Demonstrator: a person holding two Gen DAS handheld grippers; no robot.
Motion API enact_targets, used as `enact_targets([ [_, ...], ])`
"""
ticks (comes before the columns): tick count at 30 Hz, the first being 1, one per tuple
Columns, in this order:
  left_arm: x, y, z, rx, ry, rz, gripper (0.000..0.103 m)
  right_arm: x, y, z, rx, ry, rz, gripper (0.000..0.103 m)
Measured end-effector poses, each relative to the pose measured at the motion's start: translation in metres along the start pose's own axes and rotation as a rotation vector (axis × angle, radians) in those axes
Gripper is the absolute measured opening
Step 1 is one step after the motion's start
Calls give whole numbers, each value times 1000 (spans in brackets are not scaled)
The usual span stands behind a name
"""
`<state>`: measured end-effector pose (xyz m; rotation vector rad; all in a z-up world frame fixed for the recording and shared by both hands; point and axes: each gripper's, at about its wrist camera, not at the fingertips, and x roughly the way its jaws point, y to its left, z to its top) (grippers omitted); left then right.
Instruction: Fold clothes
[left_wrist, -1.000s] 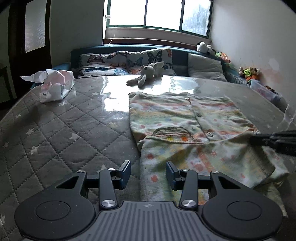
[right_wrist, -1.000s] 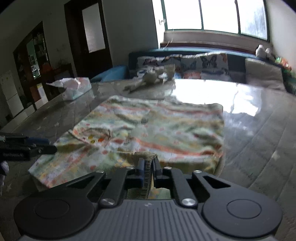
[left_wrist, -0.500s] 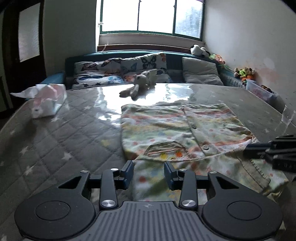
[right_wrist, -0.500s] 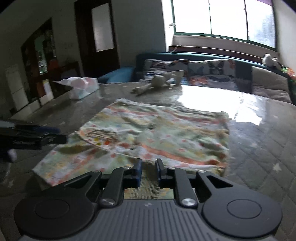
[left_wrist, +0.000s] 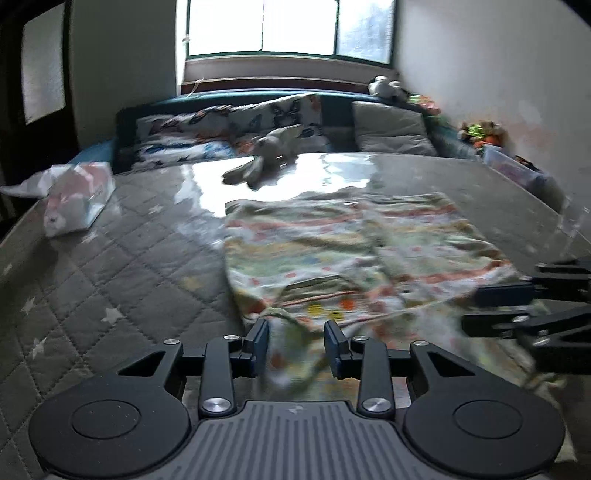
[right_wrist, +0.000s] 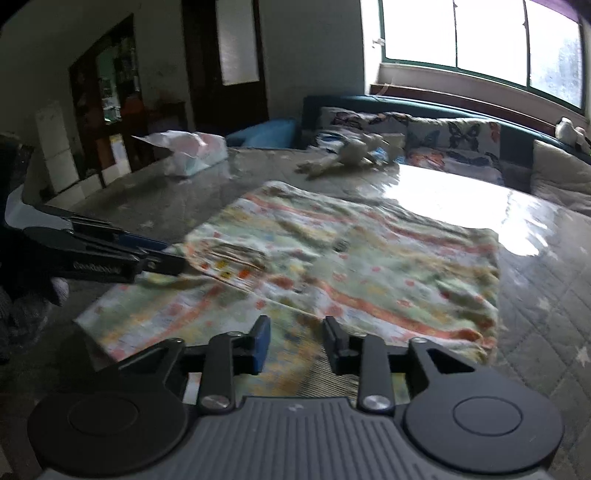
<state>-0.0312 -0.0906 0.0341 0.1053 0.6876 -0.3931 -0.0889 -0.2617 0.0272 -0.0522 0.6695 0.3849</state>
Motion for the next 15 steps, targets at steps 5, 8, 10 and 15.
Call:
enact_targets([
  [5,-7,-18,-8,68,2,-47,36,6,16,-2,-59,23,48,35],
  [8,-12,-27,-14,112,4,-68,36,3,20,-9,-82,40,48,35],
  [10,-16,-33,-18,138,3,-80,36,-3,21,-12,-93,42,47,35],
  [15,-23,-41,-29,179,9,-102,36,-20,22,-27,-108,60,40,36],
])
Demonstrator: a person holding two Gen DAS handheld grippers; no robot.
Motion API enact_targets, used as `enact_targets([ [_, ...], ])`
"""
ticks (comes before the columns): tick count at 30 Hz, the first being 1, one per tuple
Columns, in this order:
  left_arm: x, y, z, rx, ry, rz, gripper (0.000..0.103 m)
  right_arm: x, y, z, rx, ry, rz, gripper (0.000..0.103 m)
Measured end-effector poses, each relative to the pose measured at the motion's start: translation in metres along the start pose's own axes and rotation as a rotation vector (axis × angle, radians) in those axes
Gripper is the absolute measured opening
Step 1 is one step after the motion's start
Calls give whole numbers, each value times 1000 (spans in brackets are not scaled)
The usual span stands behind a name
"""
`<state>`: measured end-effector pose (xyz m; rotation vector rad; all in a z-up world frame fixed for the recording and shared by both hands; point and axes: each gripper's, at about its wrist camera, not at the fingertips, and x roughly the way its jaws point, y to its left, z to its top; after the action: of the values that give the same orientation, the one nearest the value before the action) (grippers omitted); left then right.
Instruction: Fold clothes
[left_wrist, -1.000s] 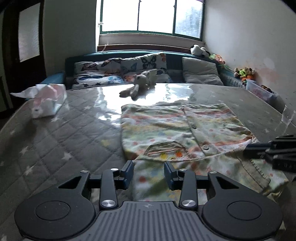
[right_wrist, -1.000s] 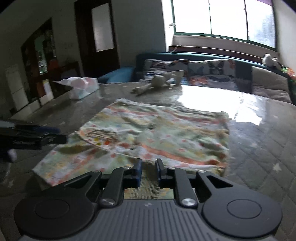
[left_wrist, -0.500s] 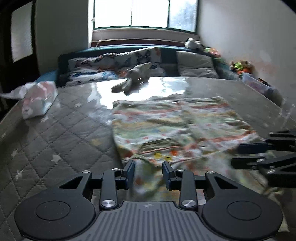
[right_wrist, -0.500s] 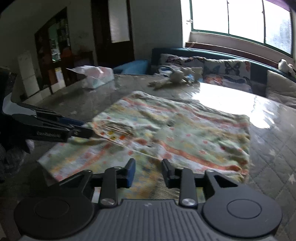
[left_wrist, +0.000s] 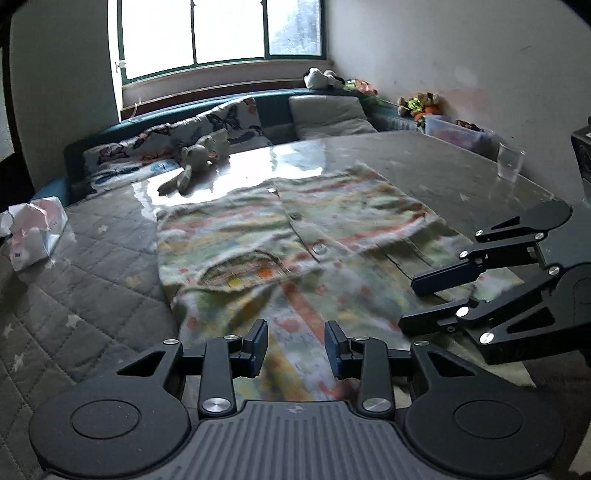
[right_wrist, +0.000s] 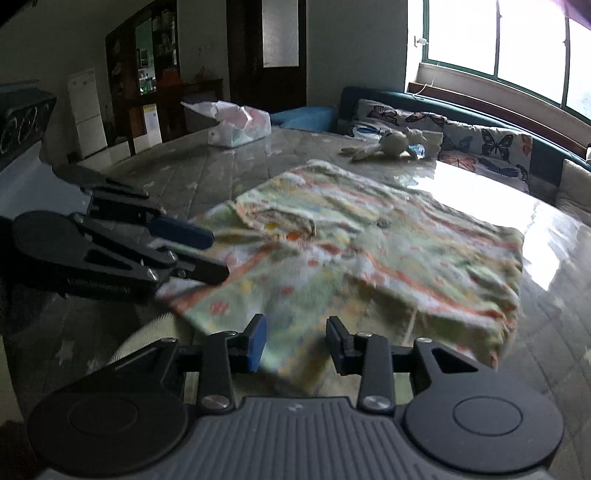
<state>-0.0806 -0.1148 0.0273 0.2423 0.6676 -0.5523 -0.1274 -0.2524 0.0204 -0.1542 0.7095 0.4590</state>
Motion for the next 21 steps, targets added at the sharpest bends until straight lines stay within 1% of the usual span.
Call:
enact_targets([
  [4,-5,-1,-6,31,7,7,37,-13,-2,-9,6,6,5,37],
  [6,-13,-1,-9,58,3,0,38,-20,-4,-12,16,3,1,40],
  [9,-24,-2,-15,109,-1,-11,39,-29,-10,-14,34,-12,-12,40],
  [12,-35,-9,-26,198,-2,-30,41,-28,-20,-17,81,2,-15,40],
  [15,-42,-22,-40,320,-14,-46,44,-29,-21,-19,69,8,-10,40],
  [18,-41,-37,-50,427,-40,-37,46,-34,-21,-17,59,6,-10,41],
  [21,-37,-49,-51,474,-76,-50,46,-44,-23,-18,43,7,-30,41],
])
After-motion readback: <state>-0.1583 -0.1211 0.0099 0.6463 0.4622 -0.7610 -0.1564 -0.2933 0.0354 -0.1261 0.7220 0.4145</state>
